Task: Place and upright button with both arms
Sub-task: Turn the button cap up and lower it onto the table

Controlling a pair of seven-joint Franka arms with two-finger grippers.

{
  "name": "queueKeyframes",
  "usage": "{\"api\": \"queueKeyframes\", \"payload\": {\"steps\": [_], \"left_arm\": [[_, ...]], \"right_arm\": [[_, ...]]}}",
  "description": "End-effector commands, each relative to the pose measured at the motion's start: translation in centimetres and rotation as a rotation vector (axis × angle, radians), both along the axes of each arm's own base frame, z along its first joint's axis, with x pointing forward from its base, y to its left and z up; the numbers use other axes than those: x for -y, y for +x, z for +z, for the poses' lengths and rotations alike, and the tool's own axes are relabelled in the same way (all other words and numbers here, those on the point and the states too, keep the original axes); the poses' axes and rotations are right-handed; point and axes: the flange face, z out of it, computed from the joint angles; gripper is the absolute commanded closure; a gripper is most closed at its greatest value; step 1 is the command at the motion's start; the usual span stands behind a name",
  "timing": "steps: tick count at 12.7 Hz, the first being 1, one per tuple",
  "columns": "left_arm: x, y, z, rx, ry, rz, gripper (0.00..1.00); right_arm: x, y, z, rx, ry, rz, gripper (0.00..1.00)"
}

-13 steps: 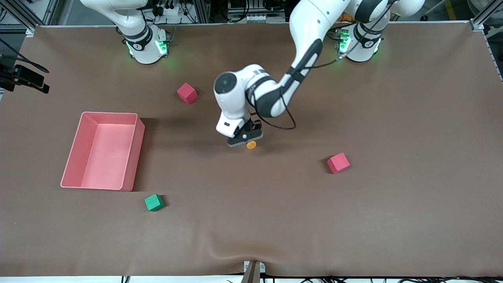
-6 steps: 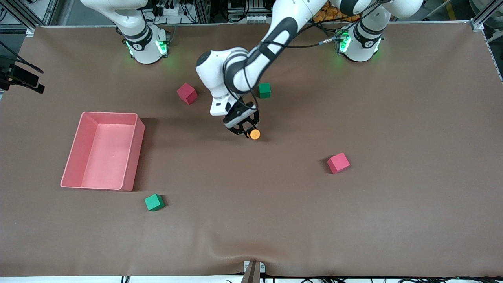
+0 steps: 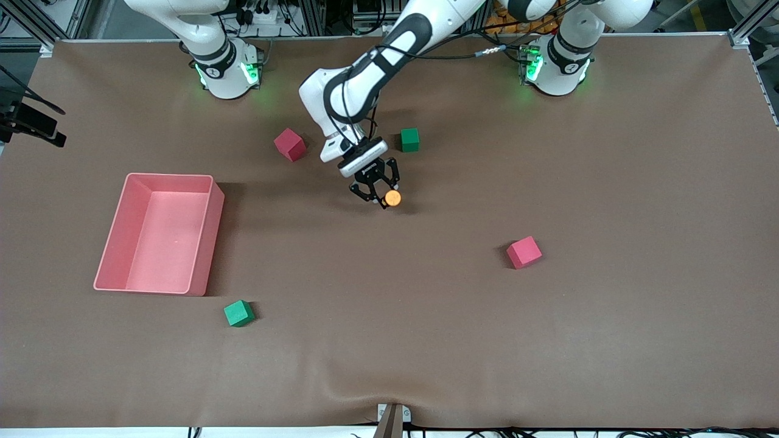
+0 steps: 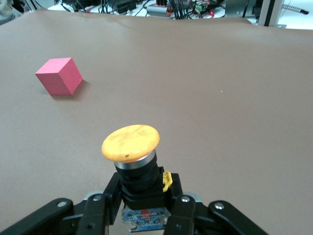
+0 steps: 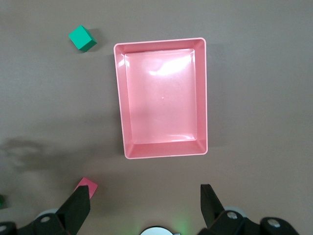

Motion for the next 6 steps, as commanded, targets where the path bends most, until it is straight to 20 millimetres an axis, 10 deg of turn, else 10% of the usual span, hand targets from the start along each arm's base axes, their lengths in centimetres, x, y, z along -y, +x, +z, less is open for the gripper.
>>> {"api": "queueKeyframes", "payload": {"steps": [1,6], "left_arm": [[0.5,-1.5,-1.2,0.133,0.011,0.003,0.94],[0.4,-3.3,-5.2,0.274,-0.008,-0.001,0.90]], "right_arm": [[-0.4,0.4,0.3,0.005,0.014,0.007,0.00],[-1.2,0.5,0.1,-0.001,0.016,0.044,0.00]]}}
